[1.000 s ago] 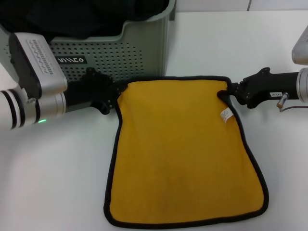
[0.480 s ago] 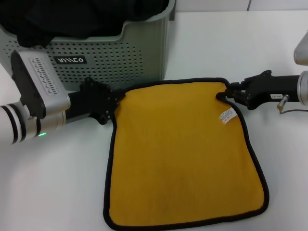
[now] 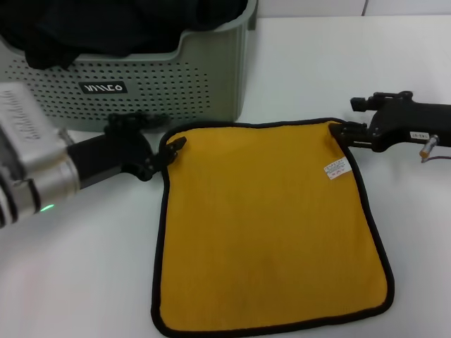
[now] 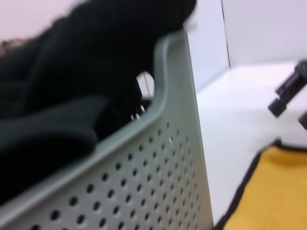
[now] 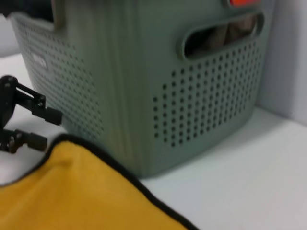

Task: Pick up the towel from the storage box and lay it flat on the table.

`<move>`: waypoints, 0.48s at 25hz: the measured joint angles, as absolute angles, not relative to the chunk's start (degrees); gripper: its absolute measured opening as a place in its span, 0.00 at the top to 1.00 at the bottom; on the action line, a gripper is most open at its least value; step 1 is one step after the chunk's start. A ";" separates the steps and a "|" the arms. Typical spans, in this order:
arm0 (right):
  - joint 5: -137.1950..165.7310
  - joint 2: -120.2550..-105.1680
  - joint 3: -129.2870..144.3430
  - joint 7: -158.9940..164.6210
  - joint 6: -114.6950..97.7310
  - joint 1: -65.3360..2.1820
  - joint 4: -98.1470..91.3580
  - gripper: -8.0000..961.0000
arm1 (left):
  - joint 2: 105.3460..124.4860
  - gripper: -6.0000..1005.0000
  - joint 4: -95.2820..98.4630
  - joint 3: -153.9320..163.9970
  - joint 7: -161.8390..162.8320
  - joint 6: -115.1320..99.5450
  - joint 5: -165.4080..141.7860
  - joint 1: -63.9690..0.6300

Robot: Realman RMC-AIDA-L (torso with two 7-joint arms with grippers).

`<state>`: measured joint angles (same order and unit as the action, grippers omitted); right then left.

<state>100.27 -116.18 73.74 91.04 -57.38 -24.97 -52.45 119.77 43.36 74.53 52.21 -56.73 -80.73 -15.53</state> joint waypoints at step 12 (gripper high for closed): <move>88.74 -115.53 68.74 79.18 -92.01 -22.78 -54.94 0.21 | 118.43 0.33 38.59 63.78 53.13 -95.31 -77.56 -14.14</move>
